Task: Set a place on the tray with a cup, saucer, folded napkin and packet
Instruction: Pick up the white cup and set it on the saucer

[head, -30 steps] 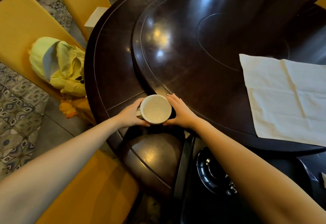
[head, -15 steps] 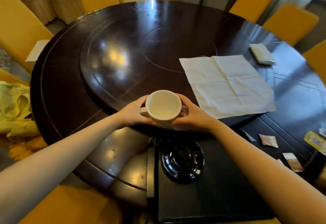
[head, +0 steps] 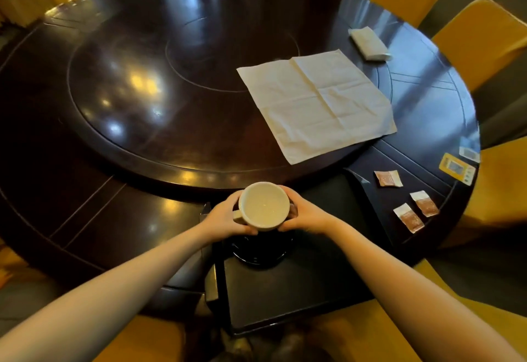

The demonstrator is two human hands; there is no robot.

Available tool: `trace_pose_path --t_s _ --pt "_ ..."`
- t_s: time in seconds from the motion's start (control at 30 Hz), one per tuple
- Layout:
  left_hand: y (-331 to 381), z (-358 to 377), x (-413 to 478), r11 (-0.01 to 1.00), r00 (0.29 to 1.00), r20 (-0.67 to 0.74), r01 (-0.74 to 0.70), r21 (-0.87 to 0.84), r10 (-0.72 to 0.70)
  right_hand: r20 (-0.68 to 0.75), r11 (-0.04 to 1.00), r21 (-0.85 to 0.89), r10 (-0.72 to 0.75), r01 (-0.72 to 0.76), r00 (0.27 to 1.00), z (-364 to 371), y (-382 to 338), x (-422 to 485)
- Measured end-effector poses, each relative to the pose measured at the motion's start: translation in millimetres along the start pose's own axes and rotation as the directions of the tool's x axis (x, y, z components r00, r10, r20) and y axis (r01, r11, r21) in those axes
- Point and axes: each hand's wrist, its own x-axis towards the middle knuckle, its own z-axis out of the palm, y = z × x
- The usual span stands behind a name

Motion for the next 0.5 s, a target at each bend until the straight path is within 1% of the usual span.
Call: trace_pose_path --t_s 0.17,0.5 --pt "-19 14 -4 0.999 0.999 0.020 0.042 0.032 -0.042 -0.001 0.998 -0.001 0.056 -0.056 0.998 11 18 -1" --pt "-26 28 -16 0.999 0.998 -0.055 0.032 0.017 -0.031 0.008 0.996 -0.081 0.050 -0.049 0.999 15 20 -3"
